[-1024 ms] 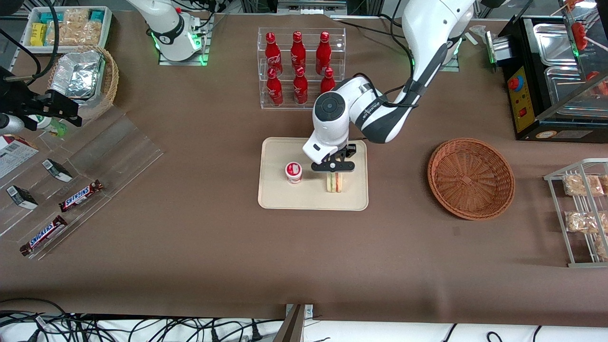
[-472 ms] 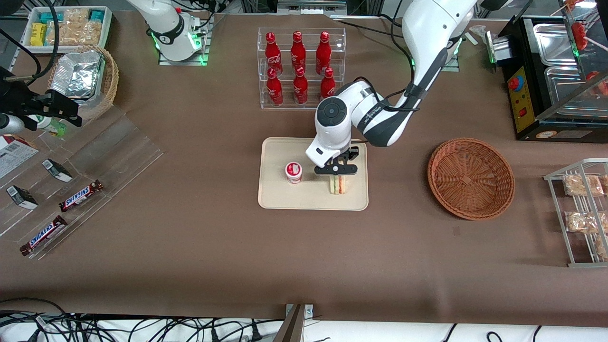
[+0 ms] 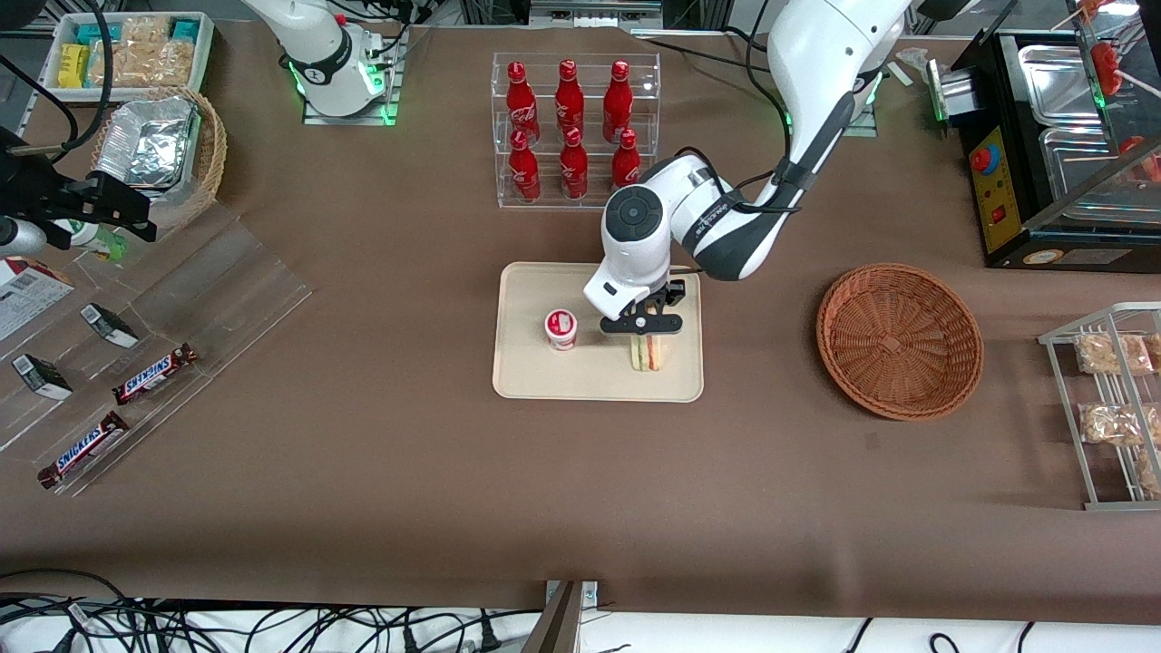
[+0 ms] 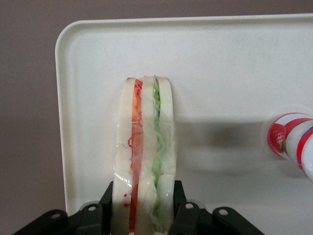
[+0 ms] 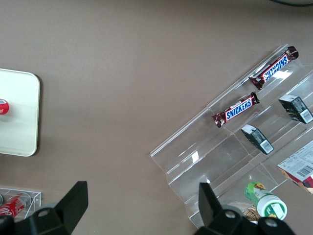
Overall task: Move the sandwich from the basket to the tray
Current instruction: 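Lower the sandwich onto the tray beside the small bottle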
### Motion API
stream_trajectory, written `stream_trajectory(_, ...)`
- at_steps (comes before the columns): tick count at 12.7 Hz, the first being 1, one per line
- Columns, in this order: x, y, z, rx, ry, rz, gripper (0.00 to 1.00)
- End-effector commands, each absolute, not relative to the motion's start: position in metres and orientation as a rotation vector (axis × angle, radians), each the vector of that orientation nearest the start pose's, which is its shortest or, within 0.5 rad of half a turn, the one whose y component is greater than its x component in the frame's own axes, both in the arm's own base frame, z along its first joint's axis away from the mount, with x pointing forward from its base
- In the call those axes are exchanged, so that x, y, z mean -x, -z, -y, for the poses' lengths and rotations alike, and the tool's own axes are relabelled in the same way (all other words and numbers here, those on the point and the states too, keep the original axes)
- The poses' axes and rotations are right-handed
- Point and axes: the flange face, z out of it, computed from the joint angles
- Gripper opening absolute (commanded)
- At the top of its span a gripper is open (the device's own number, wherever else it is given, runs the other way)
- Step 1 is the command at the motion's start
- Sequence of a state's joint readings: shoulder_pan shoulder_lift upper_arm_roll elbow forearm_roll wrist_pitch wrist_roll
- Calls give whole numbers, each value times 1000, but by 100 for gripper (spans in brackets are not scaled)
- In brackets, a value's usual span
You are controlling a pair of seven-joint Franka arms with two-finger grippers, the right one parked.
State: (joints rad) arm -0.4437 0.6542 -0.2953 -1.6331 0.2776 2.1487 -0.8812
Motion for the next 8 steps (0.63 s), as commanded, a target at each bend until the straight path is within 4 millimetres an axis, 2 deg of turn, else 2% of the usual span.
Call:
stream_trajectory(1, -525, -242, 431, 3024, -19, 36, 85)
stream_trajectory(2, -526, -243, 430, 3022, -20, 38, 100)
stream_trajectory(3, -528, -249, 428, 3022, -15, 46, 100)
stream_trajectory(6, -538, -289, 418, 3016, 6, 91, 100)
stream_trajectory(8, -554, -325, 394, 3001, 14, 160, 100)
